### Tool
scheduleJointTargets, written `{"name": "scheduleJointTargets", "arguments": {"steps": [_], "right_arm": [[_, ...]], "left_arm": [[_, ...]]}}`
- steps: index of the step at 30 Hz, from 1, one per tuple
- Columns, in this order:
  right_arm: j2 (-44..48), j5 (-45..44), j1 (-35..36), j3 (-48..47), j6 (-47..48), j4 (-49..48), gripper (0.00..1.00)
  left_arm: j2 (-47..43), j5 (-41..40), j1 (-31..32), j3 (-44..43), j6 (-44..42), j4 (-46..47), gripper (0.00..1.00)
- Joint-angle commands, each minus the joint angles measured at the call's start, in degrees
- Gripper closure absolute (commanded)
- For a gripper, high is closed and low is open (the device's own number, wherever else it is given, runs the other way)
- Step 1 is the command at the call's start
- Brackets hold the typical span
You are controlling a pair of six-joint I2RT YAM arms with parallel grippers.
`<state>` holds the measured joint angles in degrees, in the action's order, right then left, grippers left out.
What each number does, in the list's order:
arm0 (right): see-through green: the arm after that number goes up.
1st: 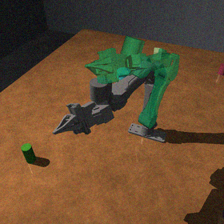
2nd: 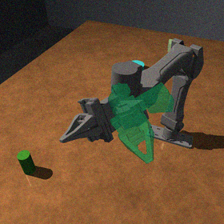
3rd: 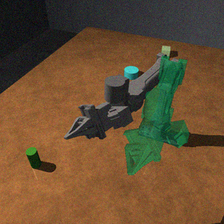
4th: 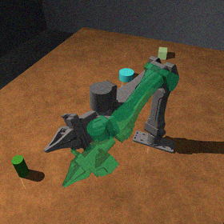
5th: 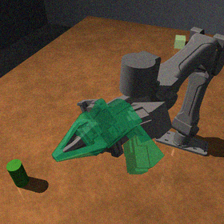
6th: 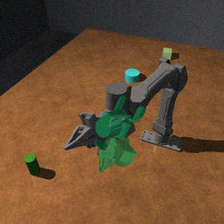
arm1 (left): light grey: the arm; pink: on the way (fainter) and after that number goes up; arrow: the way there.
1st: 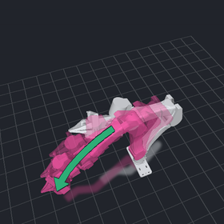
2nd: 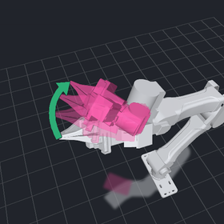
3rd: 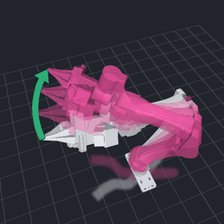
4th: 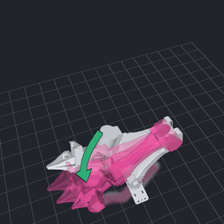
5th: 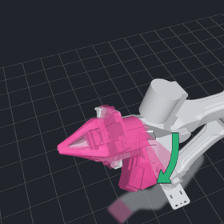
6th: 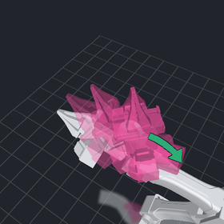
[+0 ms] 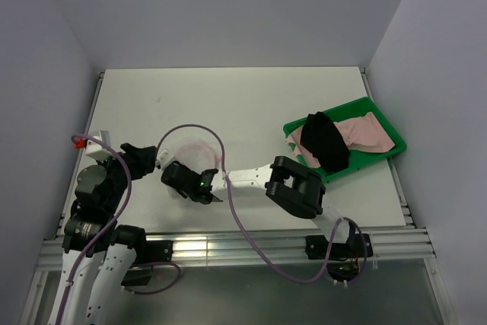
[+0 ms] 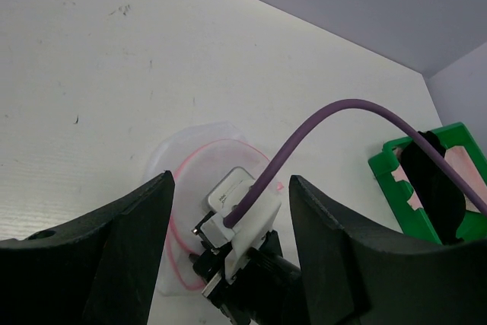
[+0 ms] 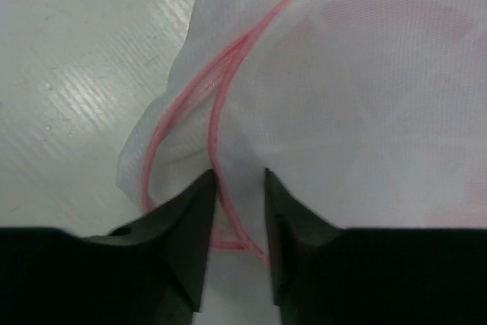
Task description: Place the bra in the laundry bag and zip it closed
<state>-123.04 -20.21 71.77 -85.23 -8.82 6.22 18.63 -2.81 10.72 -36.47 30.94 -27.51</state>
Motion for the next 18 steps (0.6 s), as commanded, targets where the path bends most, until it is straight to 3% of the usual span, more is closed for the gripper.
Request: {"name": "scheduleJointTargets", "arguments": {"steps": [1, 5, 9, 18], "right_arm": [[0.7, -4.75, 0.57, -1.96, 1.09, -0.42, 0.71], [3.24, -5.72, 0.65, 0.24, 0.47, -3.13, 0.91], [7.19, -6.86, 0.83, 2.87, -0.58, -4.46, 1.0], [14.94, -5.99, 0.48, 7.27, 1.08, -5.95, 0.97]], "left_arm": [[0.0, -0.27, -0.7, -1.76, 0.35, 0.96, 0.31], [0.97, 0.52, -0.88, -1.76, 0.35, 1.23, 0.32], [1.93, 0.52, -0.88, -1.59, 0.44, 1.4, 0.31], [8.25, 7.79, -0.61, -2.72, 1.05, 0.8, 0.25]]}}
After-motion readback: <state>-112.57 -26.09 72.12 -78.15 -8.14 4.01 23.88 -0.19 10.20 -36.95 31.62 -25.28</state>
